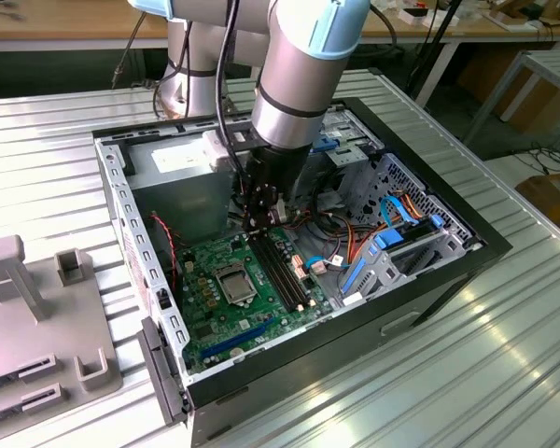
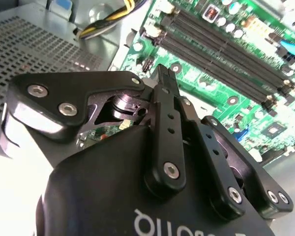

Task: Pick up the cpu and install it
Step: 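Install the first cpu locking lever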

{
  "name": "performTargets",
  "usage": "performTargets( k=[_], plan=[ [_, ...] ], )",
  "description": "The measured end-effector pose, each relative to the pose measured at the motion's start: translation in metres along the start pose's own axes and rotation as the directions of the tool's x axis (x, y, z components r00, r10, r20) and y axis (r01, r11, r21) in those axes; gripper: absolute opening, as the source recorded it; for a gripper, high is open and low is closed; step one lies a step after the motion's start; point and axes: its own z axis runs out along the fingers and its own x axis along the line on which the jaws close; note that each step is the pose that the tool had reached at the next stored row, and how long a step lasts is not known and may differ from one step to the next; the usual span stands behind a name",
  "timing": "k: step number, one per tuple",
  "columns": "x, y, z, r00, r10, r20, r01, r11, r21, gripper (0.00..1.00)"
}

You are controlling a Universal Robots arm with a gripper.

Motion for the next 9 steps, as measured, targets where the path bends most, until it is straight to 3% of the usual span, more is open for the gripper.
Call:
performTargets(
  k=[5,9],
  plan=[
    [0.0,0.0047,-0.0019,0.9998,0.001,-0.0189,-0.001,1.0,0.0007,0.11],
    [0.0001,0.0108,-0.0029,0.9997,0.001,-0.0252,-0.001,1.0,0.0043,0.11]
  ],
)
